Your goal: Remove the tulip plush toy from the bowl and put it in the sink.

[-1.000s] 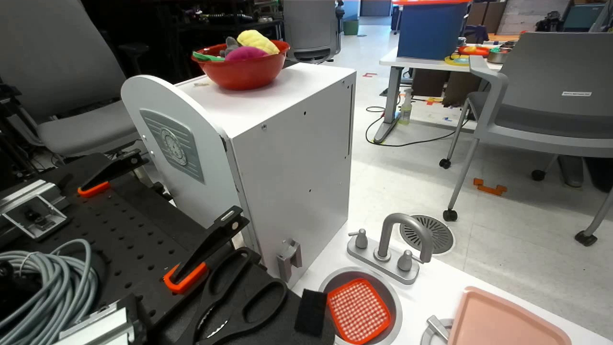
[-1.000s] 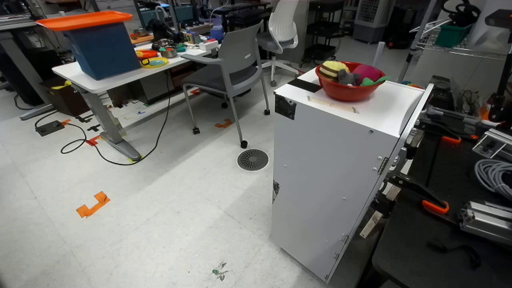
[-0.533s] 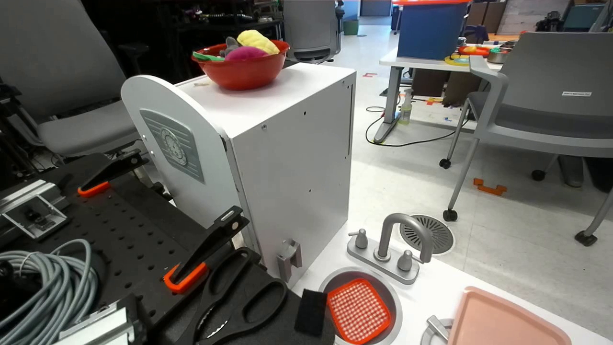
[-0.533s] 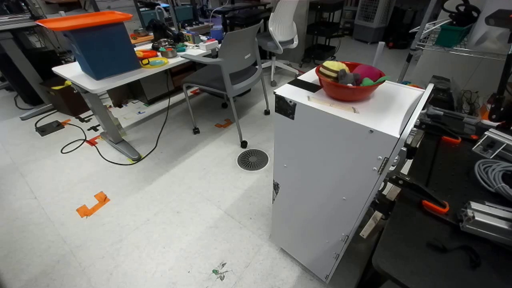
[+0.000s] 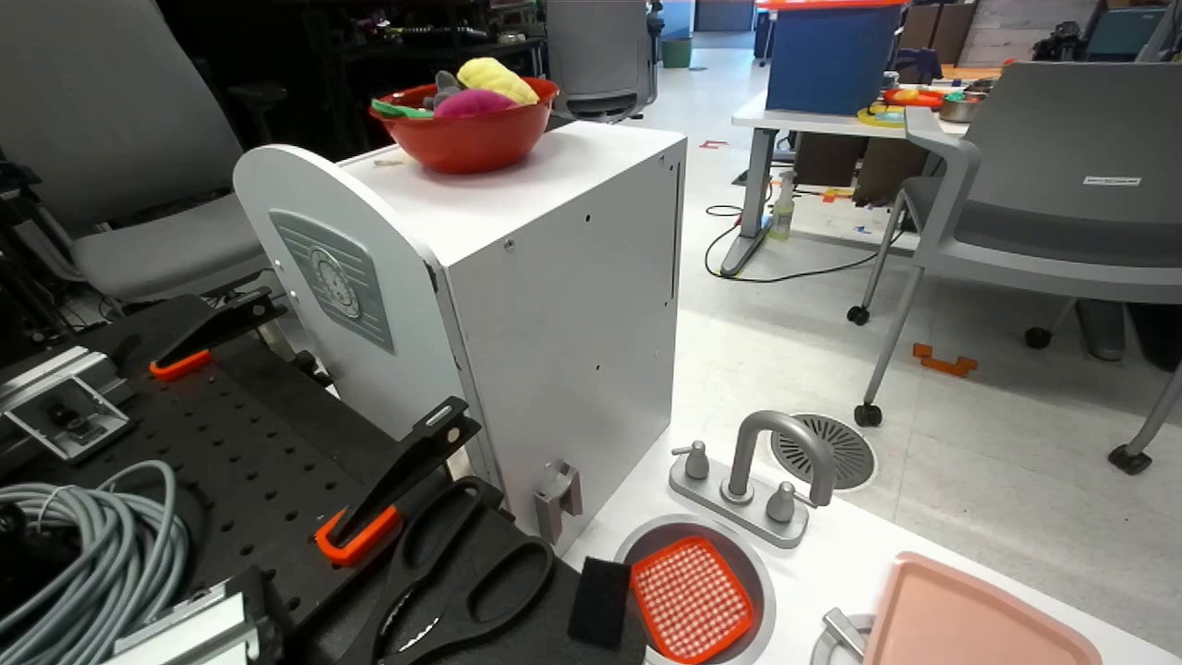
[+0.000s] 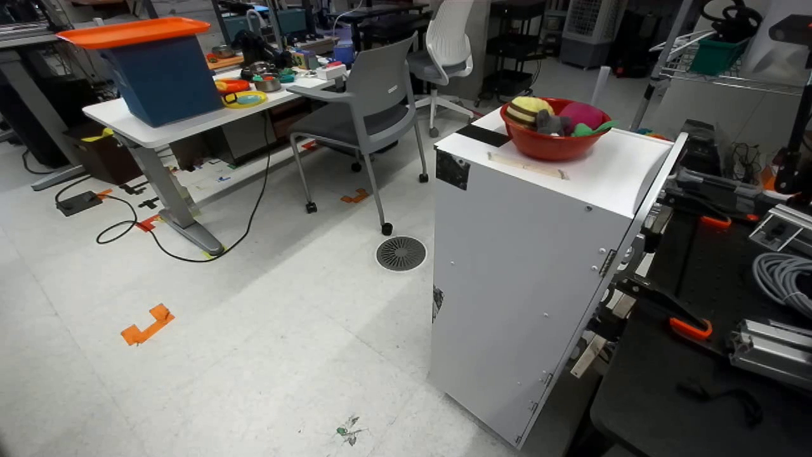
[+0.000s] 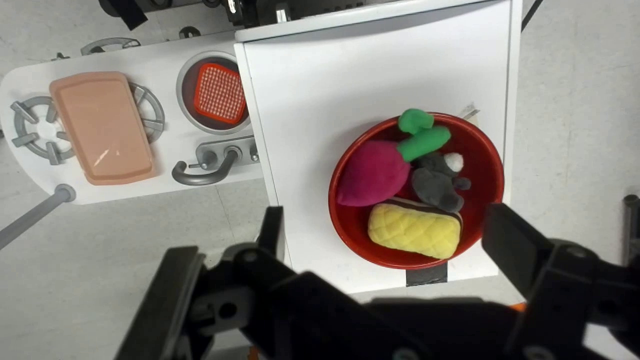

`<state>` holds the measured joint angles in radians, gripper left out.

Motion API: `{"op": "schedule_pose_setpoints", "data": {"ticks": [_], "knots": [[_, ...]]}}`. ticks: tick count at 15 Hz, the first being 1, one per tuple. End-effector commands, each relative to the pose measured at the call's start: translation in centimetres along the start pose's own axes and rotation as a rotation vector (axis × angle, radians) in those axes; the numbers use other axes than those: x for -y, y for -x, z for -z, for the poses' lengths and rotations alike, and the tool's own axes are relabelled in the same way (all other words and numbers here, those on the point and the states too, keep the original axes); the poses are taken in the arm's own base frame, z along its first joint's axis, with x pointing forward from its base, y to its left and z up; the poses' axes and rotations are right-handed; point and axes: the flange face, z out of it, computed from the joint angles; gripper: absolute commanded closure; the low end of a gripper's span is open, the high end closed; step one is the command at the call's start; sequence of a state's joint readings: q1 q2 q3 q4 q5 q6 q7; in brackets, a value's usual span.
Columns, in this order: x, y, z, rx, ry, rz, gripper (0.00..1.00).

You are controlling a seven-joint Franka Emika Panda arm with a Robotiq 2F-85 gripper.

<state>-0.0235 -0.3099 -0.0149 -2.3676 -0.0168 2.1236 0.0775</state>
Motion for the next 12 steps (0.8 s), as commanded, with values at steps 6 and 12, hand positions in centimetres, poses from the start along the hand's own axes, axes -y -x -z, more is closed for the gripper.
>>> {"op": "schedule_pose_setpoints", "data": {"ticks": [6, 12], "knots": [[-1.2, -5.0, -1.1, 0.019, -0.023, 0.002, 0.0], [-0.6, -7.1, -0.7, -0.014, -0.063, 0.016, 0.0]]}}
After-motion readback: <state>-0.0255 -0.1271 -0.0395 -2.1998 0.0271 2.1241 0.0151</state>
